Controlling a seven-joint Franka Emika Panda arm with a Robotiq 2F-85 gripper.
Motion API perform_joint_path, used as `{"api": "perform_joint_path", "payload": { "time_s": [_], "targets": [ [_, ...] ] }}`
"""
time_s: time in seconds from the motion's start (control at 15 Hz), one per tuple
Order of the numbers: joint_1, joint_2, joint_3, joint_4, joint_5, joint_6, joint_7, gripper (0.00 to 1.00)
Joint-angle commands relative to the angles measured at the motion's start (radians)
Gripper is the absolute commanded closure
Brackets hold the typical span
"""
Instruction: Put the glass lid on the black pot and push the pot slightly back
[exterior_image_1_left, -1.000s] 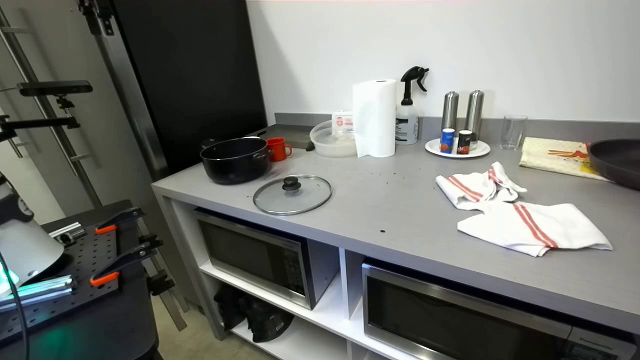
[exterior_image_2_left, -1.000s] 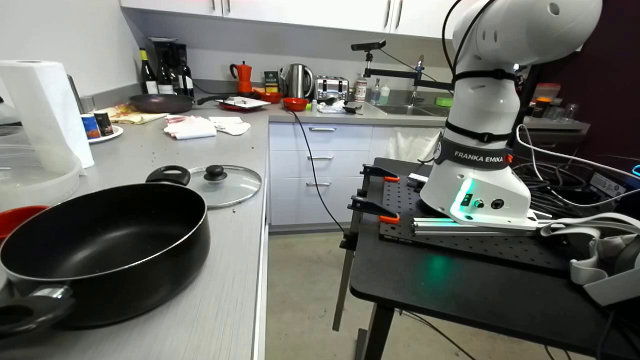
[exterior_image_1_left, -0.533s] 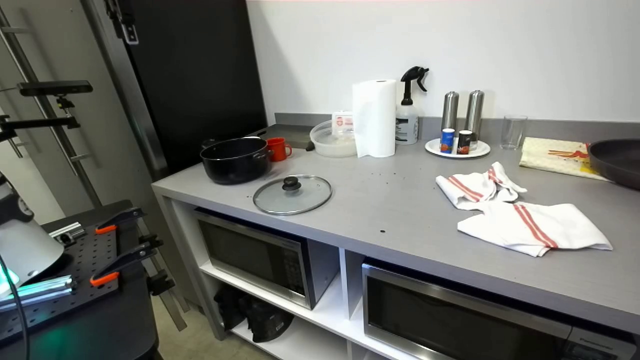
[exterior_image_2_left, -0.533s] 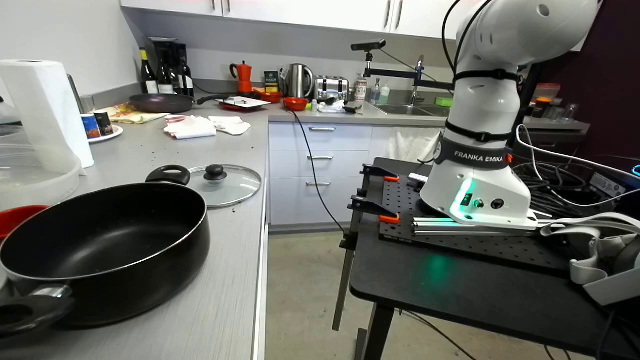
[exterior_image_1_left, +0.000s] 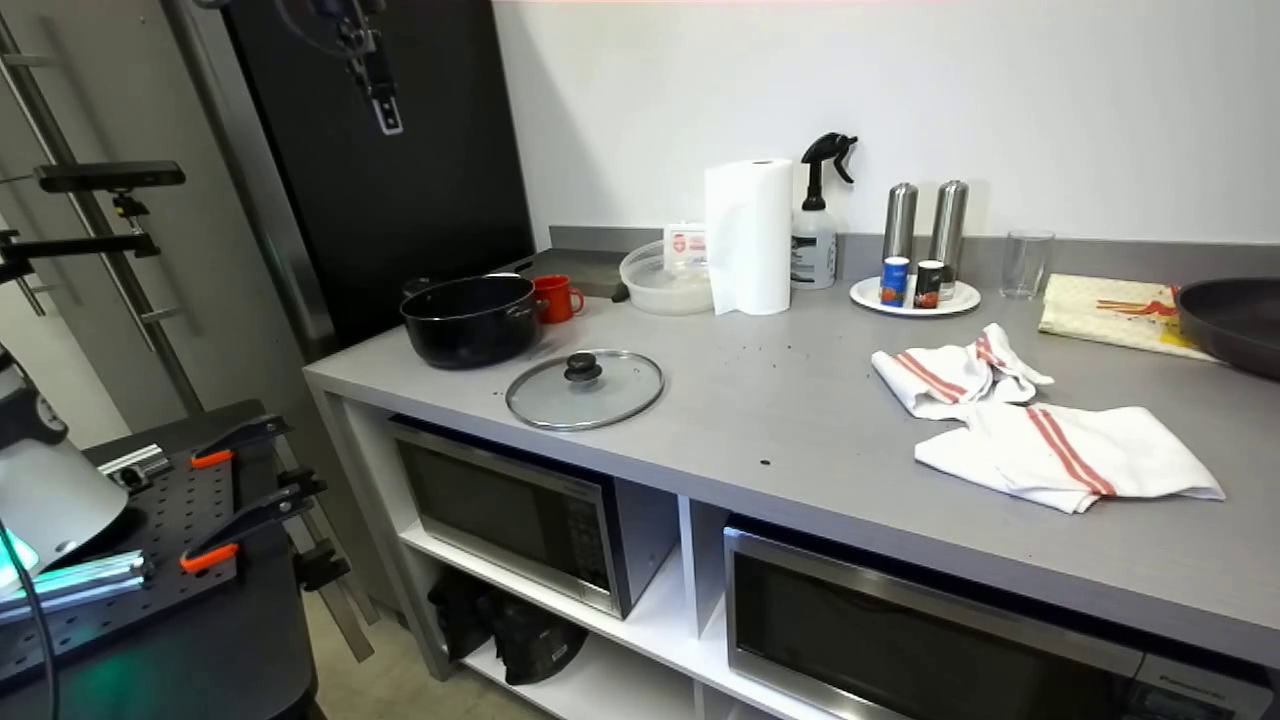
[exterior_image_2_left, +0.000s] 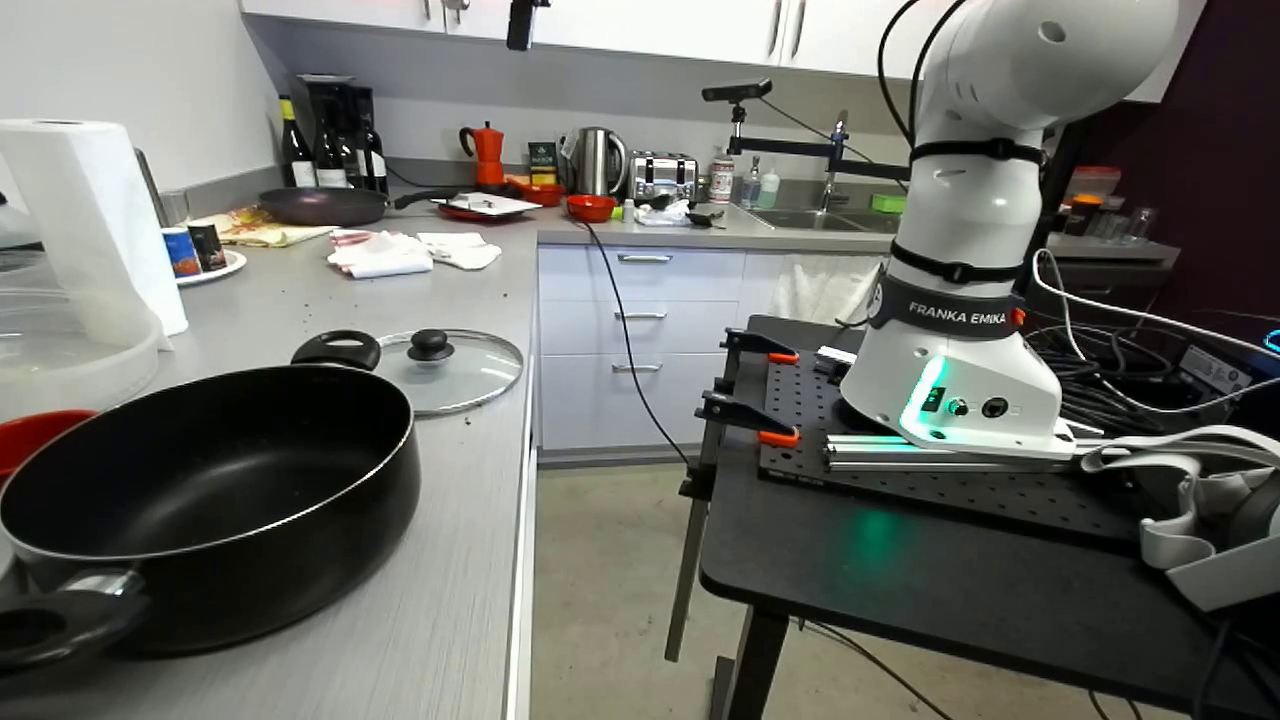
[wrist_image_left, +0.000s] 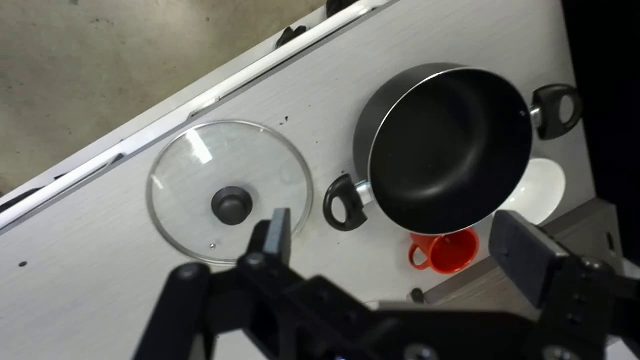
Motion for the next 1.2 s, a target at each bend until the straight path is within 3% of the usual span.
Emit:
{"api": "perform_joint_path", "payload": {
  "time_s": [0.0, 0.33, 1.13],
  "targets": [
    [-0.033, 0.148, -0.004, 0.050, -0.058, 0.098, 0.045, 0.00],
    [-0.063, 0.332, -0.021, 0.117, -0.128, 0.172, 0.113, 0.00],
    [-0.059, 0.714, -0.104, 0.367, -0.133, 0.238, 0.171, 0.00]
  ]
}}
